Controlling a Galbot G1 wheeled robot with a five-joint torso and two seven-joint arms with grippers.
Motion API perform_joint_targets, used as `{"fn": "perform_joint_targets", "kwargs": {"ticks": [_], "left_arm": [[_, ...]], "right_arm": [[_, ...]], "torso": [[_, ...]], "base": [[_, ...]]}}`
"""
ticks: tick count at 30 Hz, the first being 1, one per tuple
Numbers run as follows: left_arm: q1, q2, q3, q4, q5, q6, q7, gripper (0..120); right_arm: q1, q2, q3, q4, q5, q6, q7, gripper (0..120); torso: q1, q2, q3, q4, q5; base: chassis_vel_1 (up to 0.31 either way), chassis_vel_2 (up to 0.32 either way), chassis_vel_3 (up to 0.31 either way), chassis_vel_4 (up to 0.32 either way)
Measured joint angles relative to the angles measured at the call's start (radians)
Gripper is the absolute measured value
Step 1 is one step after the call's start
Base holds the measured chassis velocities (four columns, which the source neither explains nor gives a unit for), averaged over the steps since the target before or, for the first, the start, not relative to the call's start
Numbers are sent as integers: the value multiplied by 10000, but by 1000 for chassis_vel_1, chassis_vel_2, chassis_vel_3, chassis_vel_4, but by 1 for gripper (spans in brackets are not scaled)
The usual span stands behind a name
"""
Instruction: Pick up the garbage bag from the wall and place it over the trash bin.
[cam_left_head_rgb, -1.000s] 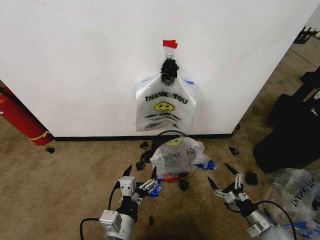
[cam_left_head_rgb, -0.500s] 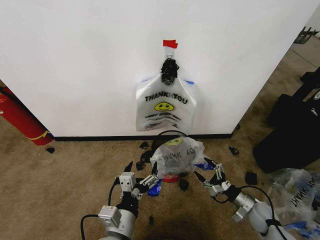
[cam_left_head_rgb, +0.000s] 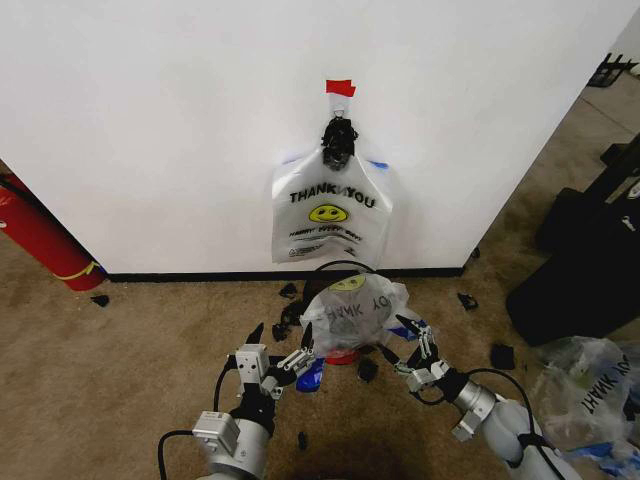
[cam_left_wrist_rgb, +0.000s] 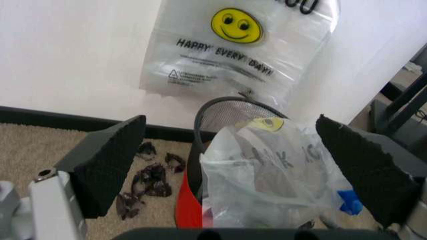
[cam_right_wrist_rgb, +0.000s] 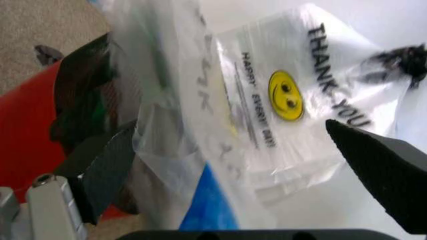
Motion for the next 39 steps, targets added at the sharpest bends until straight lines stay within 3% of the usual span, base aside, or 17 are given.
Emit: {"fn": "perform_joint_targets", "kwargs": {"ticks": [15,25,30,32,39], "left_arm": [[-230,55,187,18,-205,72,-3,100],[-202,68,120,-34,-312,129,-12,100],[-84,22,73,-128,-309,136,-22,100],[29,-7,65,-164,-263,128,-14,100],[-130,-42,167,0,-279,111,-9,100]], "right_arm": [[-330,-423,242,1293,1042,-731,-280,100],[1293,-1358,-1136,1016,3366,-1825,-1083,100],[1344,-1814,-1286,1133,4377,-1833,-1624,100],[686,-2092,-1141,1378,4807,-1707,-1895,100],[-352,-2056,-370,1493,4172,-409,-2502,100]], "torso": [[0,0,0,-5,0],[0,0,1,1,0],[0,0,1,3,1],[0,0,0,-12,-3],[0,0,0,-4,1]], "base": [[0,0,0,0],[0,0,0,0],[0,0,0,0],[0,0,0,0],[0,0,0,0]]}}
